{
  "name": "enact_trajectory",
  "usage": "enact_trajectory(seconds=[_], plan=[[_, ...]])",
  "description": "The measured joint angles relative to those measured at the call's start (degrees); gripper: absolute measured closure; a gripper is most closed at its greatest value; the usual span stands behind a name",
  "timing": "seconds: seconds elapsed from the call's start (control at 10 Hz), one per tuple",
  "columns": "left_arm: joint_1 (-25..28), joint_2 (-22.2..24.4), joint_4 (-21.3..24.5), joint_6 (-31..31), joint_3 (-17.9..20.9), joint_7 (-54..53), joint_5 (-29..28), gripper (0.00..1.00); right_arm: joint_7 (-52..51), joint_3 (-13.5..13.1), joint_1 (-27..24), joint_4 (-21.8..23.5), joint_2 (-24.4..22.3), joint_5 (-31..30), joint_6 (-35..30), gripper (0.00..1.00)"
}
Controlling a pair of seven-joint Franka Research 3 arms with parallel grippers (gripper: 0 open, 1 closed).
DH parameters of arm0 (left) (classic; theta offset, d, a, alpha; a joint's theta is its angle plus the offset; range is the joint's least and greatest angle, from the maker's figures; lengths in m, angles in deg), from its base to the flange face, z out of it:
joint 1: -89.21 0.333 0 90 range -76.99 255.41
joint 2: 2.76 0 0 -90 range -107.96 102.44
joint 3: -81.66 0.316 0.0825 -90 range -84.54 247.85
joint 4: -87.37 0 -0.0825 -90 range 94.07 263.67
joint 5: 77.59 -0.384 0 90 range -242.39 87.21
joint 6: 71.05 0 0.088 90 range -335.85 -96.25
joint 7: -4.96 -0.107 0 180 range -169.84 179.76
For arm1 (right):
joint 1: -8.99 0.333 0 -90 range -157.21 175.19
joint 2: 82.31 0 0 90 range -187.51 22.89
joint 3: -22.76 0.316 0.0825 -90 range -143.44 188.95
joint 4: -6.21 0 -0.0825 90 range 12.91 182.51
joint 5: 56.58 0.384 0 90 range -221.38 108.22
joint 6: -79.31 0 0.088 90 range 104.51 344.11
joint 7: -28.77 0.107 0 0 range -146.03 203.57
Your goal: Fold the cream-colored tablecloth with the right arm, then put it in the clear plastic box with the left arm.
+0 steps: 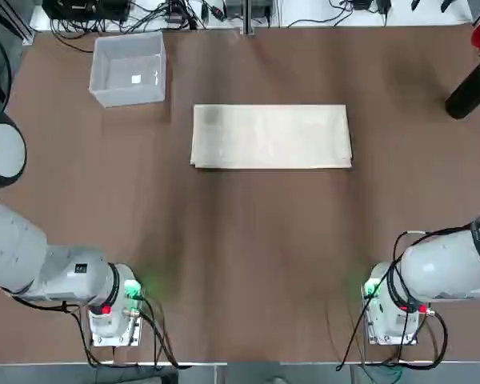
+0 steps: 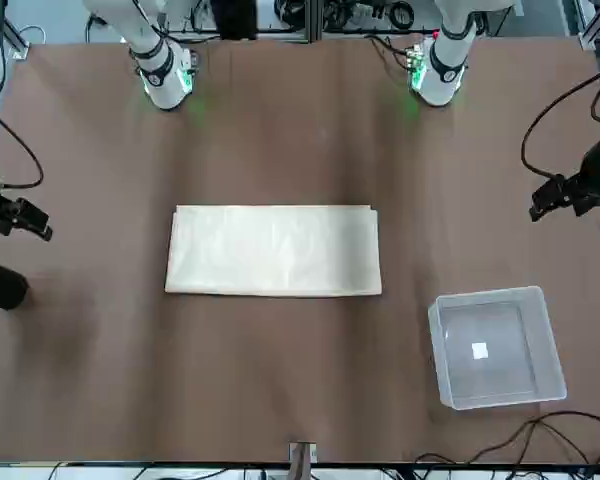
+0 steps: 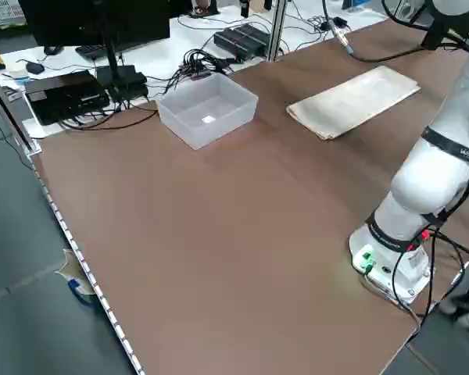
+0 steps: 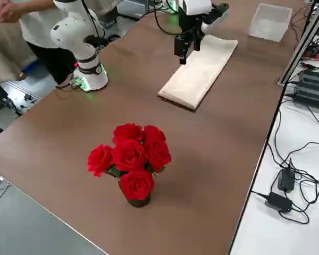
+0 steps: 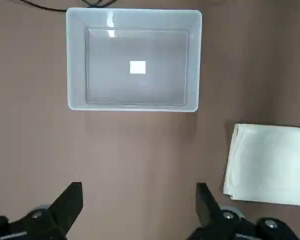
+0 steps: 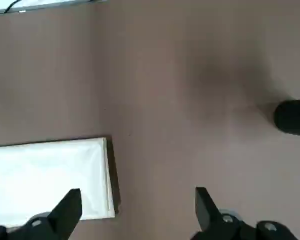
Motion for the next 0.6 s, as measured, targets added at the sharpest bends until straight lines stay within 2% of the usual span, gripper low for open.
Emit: enact_trajectory(seconds=[0.6], plan=[[0.0, -0.7, 0.0, -0.1, 0.0, -1.1, 0.0, 0.00, 0.1, 0.0, 0.0, 0.0, 0.0, 0.1, -0.9, 0.00]])
